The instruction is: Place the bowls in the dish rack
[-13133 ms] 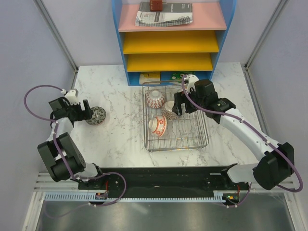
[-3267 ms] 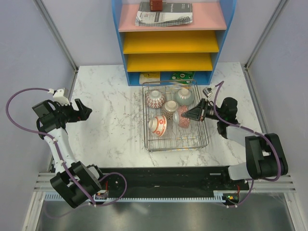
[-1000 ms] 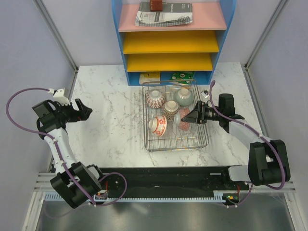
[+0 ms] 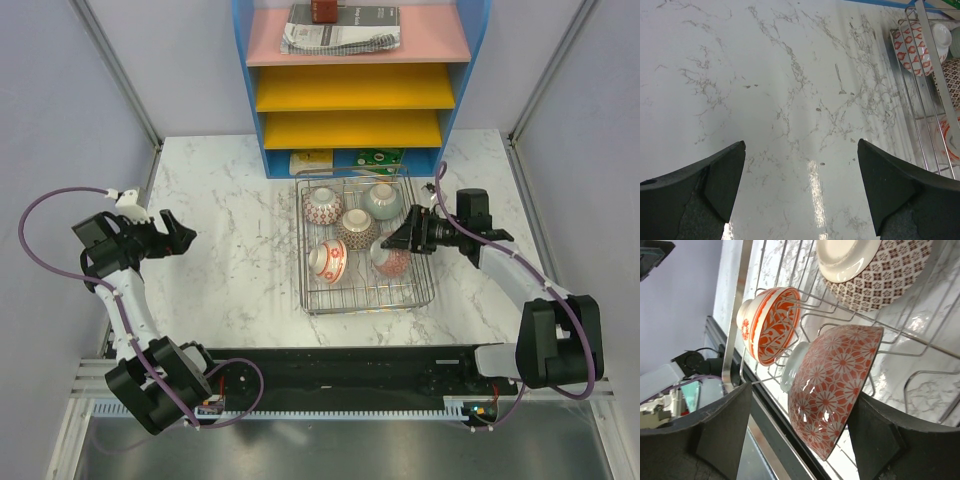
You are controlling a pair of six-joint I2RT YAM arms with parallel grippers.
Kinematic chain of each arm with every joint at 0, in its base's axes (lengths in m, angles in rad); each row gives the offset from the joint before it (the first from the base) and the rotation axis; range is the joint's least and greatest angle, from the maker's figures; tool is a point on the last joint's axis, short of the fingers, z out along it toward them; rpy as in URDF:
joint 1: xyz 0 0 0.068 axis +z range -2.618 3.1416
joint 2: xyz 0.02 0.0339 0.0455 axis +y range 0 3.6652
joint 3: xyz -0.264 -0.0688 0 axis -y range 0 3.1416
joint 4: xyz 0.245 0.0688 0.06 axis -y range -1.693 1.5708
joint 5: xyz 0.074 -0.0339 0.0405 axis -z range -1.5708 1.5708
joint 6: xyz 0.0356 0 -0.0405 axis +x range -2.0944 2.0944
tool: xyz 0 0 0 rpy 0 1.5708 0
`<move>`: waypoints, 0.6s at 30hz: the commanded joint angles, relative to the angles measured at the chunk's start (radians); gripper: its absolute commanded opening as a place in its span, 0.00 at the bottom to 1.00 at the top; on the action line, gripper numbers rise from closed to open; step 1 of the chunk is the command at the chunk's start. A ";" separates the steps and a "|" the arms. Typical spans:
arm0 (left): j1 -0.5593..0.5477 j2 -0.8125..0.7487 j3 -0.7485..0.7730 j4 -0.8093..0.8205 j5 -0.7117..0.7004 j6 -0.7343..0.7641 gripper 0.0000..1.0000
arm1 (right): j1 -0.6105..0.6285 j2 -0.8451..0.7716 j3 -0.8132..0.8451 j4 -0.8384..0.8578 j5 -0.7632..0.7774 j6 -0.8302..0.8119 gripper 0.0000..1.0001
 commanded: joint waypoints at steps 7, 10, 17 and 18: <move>-0.002 -0.030 -0.010 0.015 0.037 0.025 1.00 | 0.006 0.002 0.158 -0.182 0.232 -0.176 0.79; 0.000 -0.031 -0.010 0.017 0.038 0.026 1.00 | 0.009 0.009 0.186 -0.223 0.289 -0.191 0.79; 0.000 -0.042 -0.016 0.015 0.032 0.034 1.00 | 0.020 -0.035 0.250 -0.300 0.424 -0.231 0.79; 0.000 -0.041 -0.016 0.017 0.033 0.037 1.00 | 0.020 -0.044 0.257 -0.302 0.422 -0.235 0.79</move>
